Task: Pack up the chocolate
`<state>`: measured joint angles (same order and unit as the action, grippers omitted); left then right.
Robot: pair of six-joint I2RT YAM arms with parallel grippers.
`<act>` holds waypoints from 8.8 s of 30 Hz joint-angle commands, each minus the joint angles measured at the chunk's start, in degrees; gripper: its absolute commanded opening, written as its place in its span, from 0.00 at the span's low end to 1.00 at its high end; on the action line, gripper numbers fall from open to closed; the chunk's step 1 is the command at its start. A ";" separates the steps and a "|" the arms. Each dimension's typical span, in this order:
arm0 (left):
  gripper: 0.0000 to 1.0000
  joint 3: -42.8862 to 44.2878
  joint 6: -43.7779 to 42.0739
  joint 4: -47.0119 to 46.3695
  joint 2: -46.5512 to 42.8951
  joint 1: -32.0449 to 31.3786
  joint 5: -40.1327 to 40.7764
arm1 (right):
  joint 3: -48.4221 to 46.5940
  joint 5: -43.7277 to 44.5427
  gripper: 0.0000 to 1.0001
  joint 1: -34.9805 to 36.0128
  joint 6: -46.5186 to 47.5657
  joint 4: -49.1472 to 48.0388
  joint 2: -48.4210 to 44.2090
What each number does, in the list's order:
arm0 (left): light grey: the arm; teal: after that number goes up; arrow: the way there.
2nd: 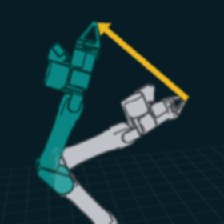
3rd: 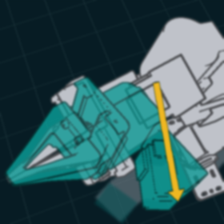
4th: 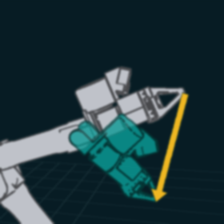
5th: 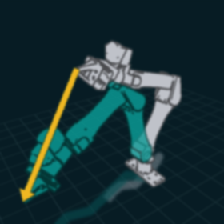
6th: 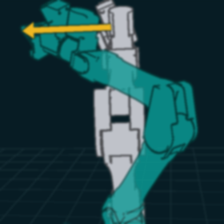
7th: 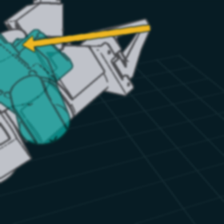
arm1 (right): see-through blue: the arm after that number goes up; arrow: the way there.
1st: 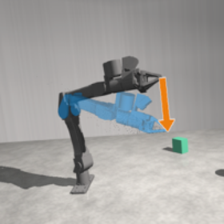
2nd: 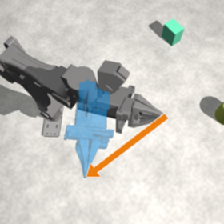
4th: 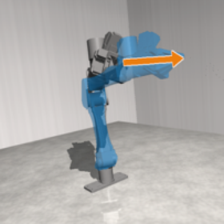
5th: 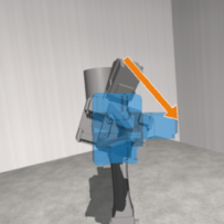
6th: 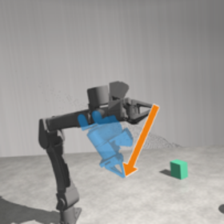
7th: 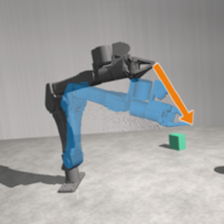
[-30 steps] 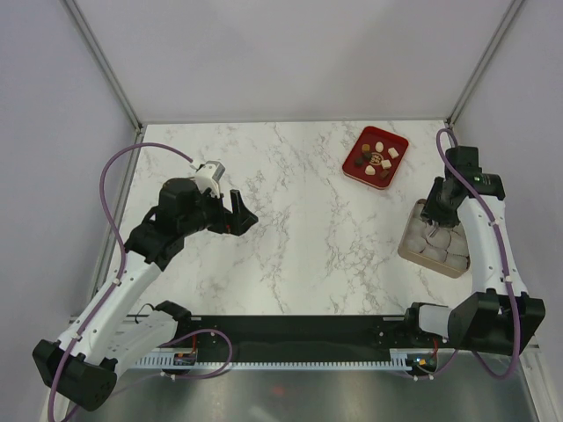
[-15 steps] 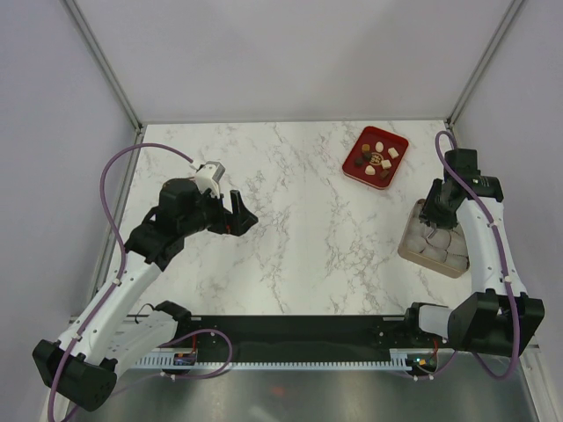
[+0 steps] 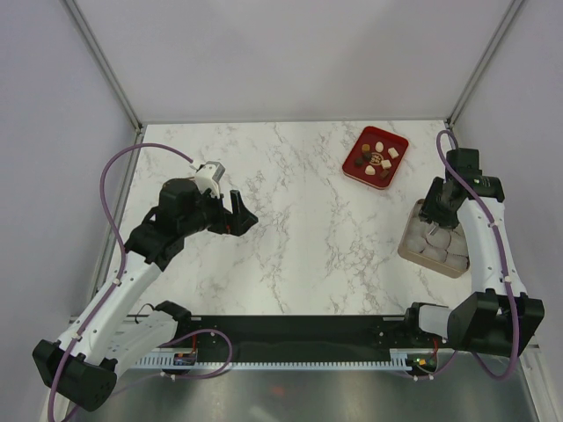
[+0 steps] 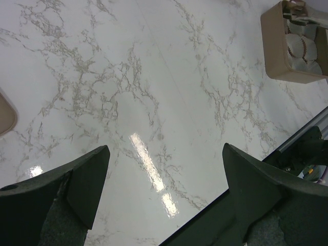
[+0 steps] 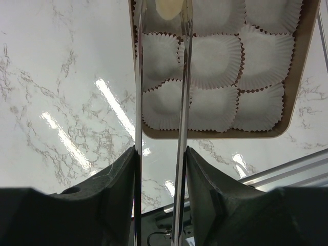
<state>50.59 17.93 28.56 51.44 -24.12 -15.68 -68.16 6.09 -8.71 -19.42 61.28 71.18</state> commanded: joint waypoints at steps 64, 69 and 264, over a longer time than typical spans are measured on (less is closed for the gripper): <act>0.99 -0.84 -0.97 -1.66 -2.14 -0.05 2.67 | -24.74 6.57 0.48 23.56 5.45 -22.34 35.08; 0.99 -0.84 -0.97 -1.66 -2.13 -0.05 2.76 | -24.39 6.92 0.48 23.91 5.09 -22.60 36.31; 0.99 -0.84 -1.41 -1.57 -4.42 -0.05 4.70 | -26.41 3.67 0.41 18.64 15.64 -24.45 39.13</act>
<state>49.82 17.89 28.53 47.64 -24.12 -12.08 -92.40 9.15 9.54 -4.03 38.37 110.80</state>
